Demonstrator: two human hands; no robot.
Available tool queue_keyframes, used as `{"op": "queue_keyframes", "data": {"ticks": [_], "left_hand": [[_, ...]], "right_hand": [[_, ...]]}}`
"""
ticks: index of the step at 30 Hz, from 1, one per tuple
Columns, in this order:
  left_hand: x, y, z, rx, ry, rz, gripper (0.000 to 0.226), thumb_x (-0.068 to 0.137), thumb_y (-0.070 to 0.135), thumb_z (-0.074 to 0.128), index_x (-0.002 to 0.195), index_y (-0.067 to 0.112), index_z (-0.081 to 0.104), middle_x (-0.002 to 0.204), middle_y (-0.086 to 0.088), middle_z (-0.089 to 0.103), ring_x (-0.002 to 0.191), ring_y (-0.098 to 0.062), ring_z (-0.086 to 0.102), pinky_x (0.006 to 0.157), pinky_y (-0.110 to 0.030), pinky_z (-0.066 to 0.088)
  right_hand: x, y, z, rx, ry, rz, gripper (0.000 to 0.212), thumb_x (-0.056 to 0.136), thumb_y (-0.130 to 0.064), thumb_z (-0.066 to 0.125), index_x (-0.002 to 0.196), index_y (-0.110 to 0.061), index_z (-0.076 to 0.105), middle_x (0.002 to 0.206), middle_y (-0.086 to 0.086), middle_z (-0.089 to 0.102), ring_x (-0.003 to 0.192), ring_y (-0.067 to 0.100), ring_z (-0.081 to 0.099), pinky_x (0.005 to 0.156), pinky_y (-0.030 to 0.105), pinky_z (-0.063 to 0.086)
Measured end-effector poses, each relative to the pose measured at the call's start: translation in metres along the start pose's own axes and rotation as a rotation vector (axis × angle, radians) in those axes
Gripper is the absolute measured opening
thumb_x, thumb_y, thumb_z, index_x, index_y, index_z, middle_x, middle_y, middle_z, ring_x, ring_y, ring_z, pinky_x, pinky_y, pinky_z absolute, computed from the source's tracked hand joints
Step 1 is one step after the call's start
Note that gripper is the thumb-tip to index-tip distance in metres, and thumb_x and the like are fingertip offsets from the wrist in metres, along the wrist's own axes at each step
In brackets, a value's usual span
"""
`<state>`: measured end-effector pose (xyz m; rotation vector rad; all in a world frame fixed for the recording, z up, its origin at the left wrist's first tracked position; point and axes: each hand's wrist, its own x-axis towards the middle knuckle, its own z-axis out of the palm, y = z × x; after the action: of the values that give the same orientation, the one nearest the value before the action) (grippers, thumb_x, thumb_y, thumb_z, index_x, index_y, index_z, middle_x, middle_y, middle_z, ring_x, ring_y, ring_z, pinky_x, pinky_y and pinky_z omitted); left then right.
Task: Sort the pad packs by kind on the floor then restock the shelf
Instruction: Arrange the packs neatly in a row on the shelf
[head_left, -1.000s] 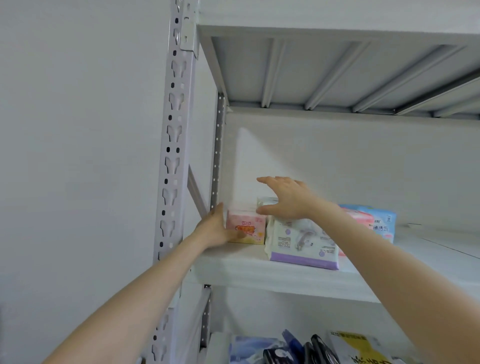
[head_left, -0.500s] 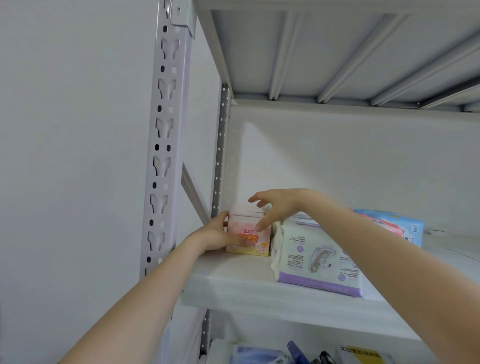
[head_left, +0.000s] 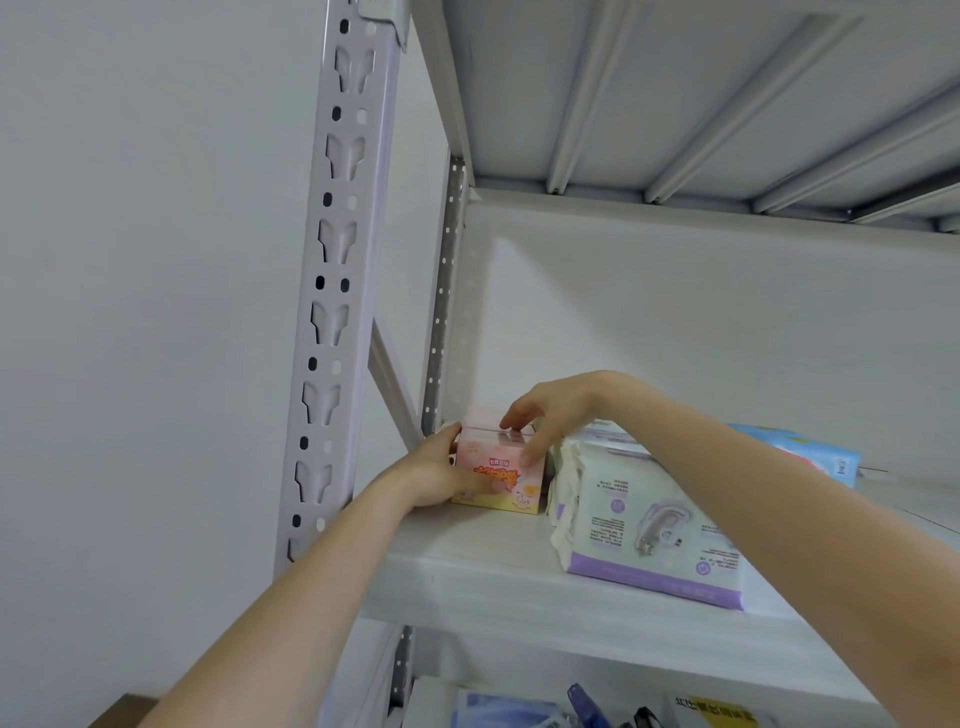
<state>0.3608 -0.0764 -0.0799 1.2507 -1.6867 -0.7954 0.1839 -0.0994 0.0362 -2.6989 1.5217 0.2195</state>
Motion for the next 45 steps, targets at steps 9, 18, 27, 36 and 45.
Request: {"op": "queue_keyframes", "data": {"ticks": [9,18,27,36,45], "left_hand": [[-0.003,0.003,-0.002,-0.016,-0.030,0.023,0.068,0.070,0.016,0.086,0.129,0.029,0.054,0.111,0.009,0.070,0.104,-0.012,0.065,0.094,-0.032,0.052],[-0.004,0.003,-0.002,-0.029,-0.002,0.011,0.068,0.069,0.014,0.086,0.128,0.027,0.054,0.112,0.008,0.068,0.103,-0.012,0.063,0.090,-0.029,0.052],[-0.010,0.003,0.001,0.023,0.070,0.036,0.074,0.069,0.026,0.086,0.132,0.028,0.048,0.116,0.009,0.065,0.105,-0.013,0.062,0.094,-0.037,0.053],[-0.029,0.002,0.001,0.024,0.139,0.073,0.115,0.064,0.047,0.085,0.154,0.028,0.016,0.156,0.008,0.031,0.141,-0.013,0.031,0.110,-0.033,0.032],[-0.070,0.016,-0.004,-0.018,0.077,0.171,0.072,0.049,0.062,0.084,0.109,0.072,0.047,0.098,0.053,0.049,0.130,0.002,0.035,0.101,-0.024,0.030]], "right_hand": [[0.003,-0.006,0.000,0.012,0.005,0.007,0.078,0.079,-0.049,0.073,0.145,-0.024,0.039,0.147,-0.004,0.044,0.134,0.017,0.041,0.104,0.030,0.031],[0.001,-0.006,0.005,0.057,0.035,0.019,0.084,0.077,-0.049,0.074,0.146,-0.022,0.035,0.148,-0.003,0.043,0.133,0.017,0.043,0.109,0.032,0.033],[-0.012,-0.003,0.008,0.162,0.124,0.016,0.075,0.081,-0.044,0.072,0.145,-0.022,0.038,0.146,-0.003,0.045,0.133,0.017,0.043,0.113,0.039,0.033],[-0.038,0.001,0.005,0.324,0.324,-0.006,0.067,0.087,-0.048,0.064,0.144,-0.020,0.041,0.144,0.001,0.047,0.132,0.018,0.045,0.114,0.037,0.030],[-0.095,0.013,0.010,0.456,0.521,-0.035,0.064,0.089,-0.048,0.061,0.143,-0.020,0.043,0.147,0.002,0.045,0.134,0.016,0.042,0.112,0.033,0.032]]}}
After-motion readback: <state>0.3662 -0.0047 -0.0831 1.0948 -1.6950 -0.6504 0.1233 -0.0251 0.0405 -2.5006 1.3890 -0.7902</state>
